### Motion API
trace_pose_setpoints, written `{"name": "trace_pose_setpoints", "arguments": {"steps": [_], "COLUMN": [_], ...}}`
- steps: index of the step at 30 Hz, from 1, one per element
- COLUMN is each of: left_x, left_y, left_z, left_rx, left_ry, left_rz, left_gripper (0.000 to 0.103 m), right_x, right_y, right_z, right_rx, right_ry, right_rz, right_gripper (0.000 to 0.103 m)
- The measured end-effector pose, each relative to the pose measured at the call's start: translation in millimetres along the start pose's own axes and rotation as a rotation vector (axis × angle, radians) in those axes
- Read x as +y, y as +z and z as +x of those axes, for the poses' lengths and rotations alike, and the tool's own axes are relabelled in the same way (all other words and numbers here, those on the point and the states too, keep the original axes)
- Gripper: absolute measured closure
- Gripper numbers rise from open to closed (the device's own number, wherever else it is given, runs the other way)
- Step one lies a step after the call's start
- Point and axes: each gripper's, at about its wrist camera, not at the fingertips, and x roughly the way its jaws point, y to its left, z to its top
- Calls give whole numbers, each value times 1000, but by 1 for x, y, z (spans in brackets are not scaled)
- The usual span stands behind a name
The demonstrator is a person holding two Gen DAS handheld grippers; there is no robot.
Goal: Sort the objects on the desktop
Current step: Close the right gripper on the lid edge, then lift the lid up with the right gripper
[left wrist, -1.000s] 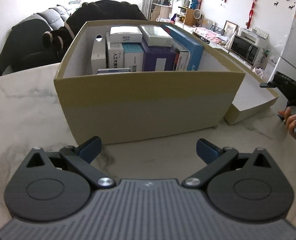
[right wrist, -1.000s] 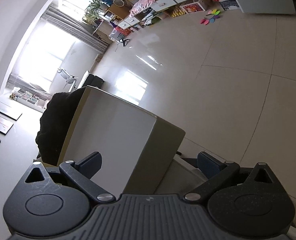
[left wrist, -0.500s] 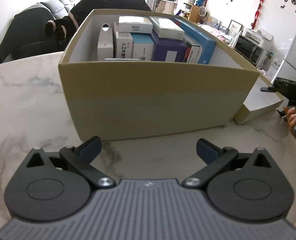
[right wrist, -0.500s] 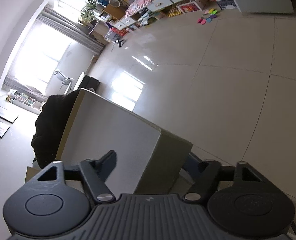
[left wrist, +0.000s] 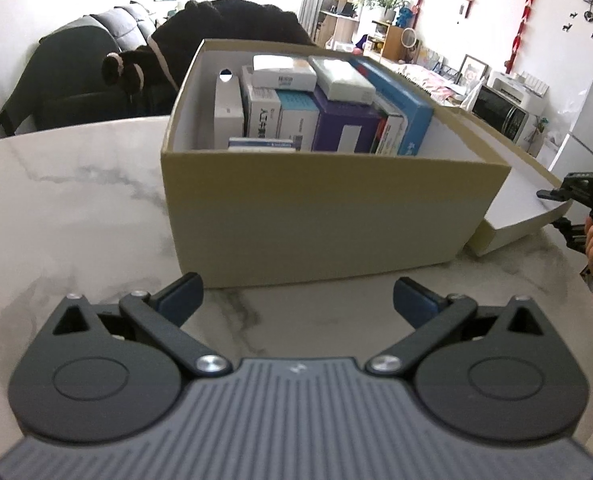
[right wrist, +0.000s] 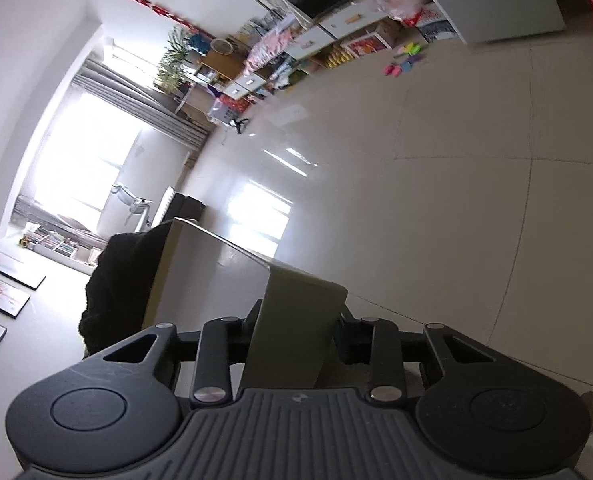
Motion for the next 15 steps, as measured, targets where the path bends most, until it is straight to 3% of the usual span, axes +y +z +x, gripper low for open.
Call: {"name": "trace_pose_setpoints", "arguments": {"steps": [11,15], "left_x": [-4,-5], "left_y": [6,10], "left_z": [-17,-23], "left_rx": [-36,-45], "left_ry": [-17,-26], "left_rz": [11,14], "left_gripper": [0,0], "right_x": [31,42], "right_y": [-7,-9], "right_z": [-36,-54], "right_rx": [-45,-73], "right_ry": [111,160], "right_rz": [-61,-95], "right_gripper": [67,72]}}
